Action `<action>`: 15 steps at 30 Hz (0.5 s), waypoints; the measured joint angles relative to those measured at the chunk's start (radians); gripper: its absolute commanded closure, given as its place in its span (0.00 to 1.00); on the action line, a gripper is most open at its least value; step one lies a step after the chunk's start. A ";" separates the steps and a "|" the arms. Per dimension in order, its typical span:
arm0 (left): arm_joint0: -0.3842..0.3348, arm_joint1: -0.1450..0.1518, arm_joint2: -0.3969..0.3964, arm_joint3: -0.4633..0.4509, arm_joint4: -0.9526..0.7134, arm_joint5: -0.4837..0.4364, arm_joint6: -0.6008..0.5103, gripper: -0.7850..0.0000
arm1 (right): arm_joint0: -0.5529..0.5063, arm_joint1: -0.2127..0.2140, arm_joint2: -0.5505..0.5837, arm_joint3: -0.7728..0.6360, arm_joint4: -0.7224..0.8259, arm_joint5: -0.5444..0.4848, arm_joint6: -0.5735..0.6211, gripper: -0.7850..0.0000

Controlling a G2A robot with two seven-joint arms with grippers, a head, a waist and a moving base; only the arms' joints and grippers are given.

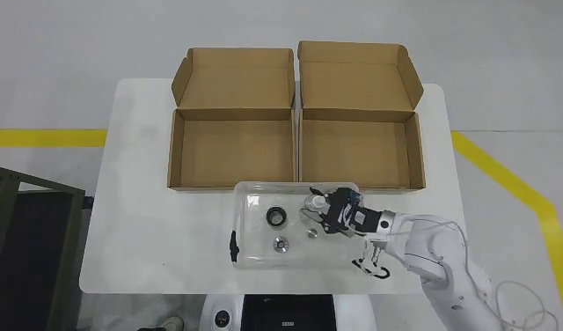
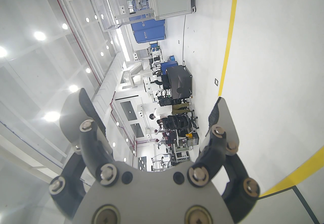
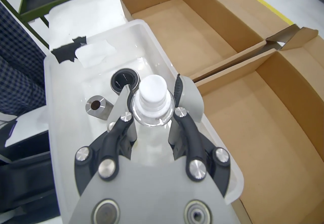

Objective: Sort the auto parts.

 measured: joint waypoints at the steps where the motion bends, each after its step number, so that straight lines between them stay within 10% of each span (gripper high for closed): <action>1: 0.000 0.000 0.000 0.000 0.000 0.000 0.000 0.00 | -0.007 0.001 0.017 -0.008 0.038 0.011 0.001 1.00; 15: 0.000 0.000 0.000 0.000 0.000 0.000 0.000 0.00 | -0.056 0.004 0.152 0.016 0.453 0.164 -0.013 1.00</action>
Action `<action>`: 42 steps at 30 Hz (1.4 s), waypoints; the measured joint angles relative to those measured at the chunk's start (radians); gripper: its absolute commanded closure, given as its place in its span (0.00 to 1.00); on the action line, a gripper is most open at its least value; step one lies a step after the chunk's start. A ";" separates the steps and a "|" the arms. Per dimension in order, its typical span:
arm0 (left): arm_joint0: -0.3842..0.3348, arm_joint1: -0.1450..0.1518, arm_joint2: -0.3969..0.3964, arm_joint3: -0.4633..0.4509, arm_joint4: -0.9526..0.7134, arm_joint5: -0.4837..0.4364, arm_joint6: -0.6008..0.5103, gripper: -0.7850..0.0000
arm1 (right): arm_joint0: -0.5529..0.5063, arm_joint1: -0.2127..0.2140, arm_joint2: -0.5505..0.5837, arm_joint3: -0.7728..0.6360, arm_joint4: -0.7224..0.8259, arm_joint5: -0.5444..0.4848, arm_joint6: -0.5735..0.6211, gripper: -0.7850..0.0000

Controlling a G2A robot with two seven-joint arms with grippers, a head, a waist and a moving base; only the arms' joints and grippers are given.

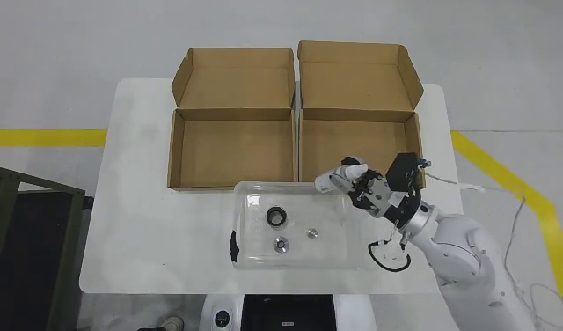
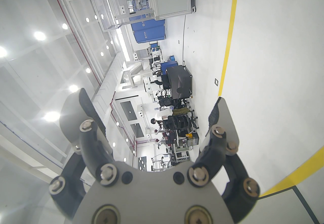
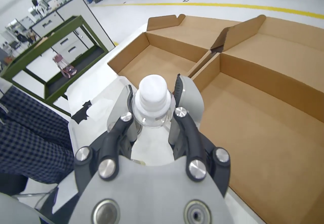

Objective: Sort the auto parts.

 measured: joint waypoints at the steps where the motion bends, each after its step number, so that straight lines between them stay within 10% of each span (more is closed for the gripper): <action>1: 0.000 0.000 0.000 0.000 0.000 0.000 0.000 0.00 | -0.002 -0.001 0.005 0.008 0.030 0.016 -0.003 1.00; 18: 0.000 0.000 0.000 0.000 0.000 0.000 0.000 0.00 | 0.009 -0.012 0.010 0.014 0.093 0.147 -0.070 1.00; 42: 0.000 0.000 0.000 0.000 0.000 0.000 0.000 0.00 | 0.261 -0.044 -0.223 0.207 -0.308 0.162 -0.089 1.00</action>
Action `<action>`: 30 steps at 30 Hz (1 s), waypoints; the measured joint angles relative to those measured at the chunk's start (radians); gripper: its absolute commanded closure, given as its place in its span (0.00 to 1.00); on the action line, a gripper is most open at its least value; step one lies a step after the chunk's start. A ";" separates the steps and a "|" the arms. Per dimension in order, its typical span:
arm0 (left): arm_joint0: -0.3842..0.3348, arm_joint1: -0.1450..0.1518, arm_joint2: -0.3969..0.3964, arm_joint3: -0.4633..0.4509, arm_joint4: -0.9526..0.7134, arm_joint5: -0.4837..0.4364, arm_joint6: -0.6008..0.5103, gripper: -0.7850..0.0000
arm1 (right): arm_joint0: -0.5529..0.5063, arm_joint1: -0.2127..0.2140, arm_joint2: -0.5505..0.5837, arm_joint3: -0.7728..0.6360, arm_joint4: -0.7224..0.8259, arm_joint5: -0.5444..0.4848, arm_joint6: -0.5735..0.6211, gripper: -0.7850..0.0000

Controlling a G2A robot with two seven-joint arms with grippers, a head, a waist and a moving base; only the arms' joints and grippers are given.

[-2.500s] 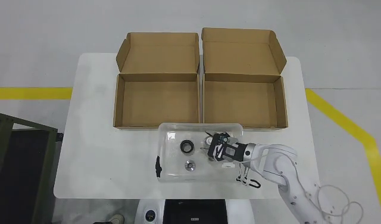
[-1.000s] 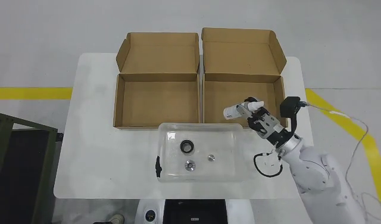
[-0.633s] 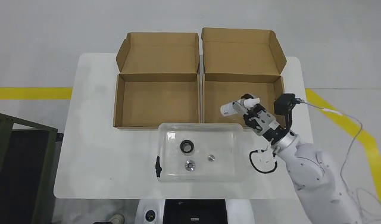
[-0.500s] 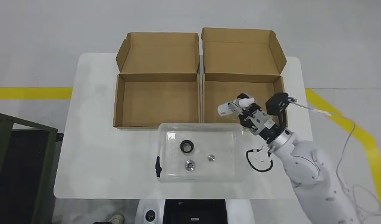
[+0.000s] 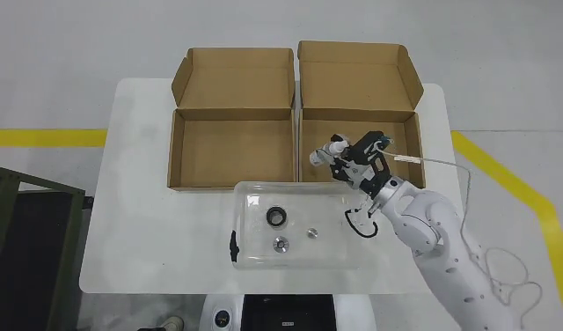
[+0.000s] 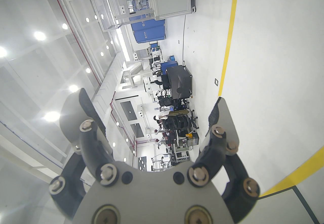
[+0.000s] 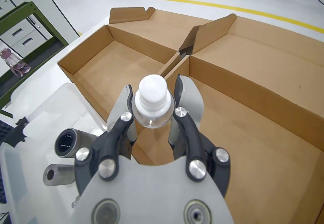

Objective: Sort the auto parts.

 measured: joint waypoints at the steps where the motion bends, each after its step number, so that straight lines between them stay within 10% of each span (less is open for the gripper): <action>1: 0.000 0.000 0.000 0.000 0.000 0.000 0.000 0.00 | 0.016 -0.003 -0.009 0.017 -0.008 0.003 -0.002 1.00; 20: 0.000 0.000 0.000 0.000 0.000 0.000 0.000 0.00 | 0.194 -0.040 -0.111 0.212 -0.143 0.069 -0.015 1.00; 24: 0.000 0.000 0.000 0.000 0.000 0.000 0.000 0.00 | 0.207 -0.046 -0.122 0.243 -0.148 0.074 -0.015 0.64; 30: 0.000 0.000 0.000 0.000 0.000 0.000 0.000 0.00 | 0.211 -0.052 -0.128 0.263 -0.152 0.077 -0.014 0.56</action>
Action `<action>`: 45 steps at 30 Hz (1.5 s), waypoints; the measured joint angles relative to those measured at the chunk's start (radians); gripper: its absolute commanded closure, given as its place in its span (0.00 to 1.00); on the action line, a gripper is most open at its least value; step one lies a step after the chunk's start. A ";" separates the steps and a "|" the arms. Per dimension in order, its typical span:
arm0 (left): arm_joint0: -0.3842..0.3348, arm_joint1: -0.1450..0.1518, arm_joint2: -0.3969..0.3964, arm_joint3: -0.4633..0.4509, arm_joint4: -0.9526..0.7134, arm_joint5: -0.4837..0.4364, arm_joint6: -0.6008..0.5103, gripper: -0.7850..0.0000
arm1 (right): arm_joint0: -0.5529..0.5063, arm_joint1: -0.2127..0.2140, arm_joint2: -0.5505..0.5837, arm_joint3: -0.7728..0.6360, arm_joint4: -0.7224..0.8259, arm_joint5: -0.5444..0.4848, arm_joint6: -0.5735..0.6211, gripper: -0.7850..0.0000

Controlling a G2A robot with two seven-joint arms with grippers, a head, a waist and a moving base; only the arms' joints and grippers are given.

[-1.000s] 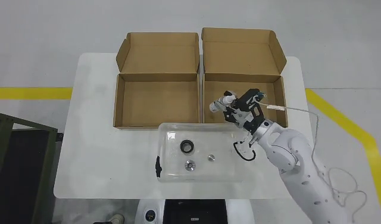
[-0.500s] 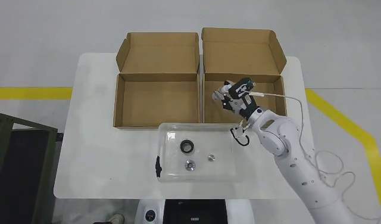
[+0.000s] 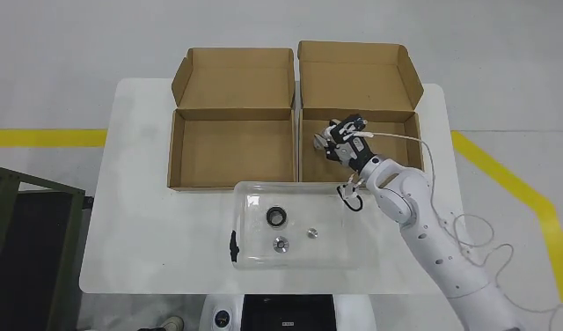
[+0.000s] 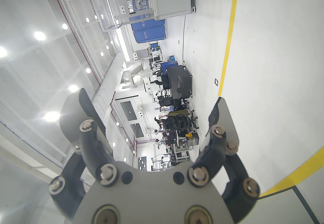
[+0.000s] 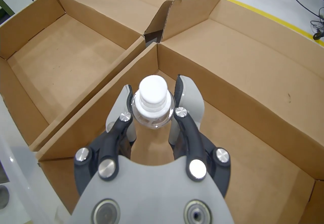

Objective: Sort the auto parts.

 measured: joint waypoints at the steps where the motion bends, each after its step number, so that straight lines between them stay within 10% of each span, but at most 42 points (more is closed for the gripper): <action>1: 0.000 0.000 0.000 0.000 0.000 0.000 0.000 0.00 | 0.000 -0.001 0.000 0.001 0.000 -0.001 0.001 0.53; 4: 0.000 0.000 0.000 0.000 0.000 0.000 0.000 0.00 | 0.000 -0.003 0.002 -0.002 0.003 -0.003 0.002 0.00; 25: 0.000 0.000 0.000 0.000 0.000 0.000 0.000 0.00 | -0.262 0.046 0.221 -0.354 0.016 -0.165 0.008 0.00; 45: 0.000 0.000 0.000 0.000 0.000 0.000 0.000 0.00 | -0.535 0.107 0.403 -0.661 0.092 -0.620 0.171 0.00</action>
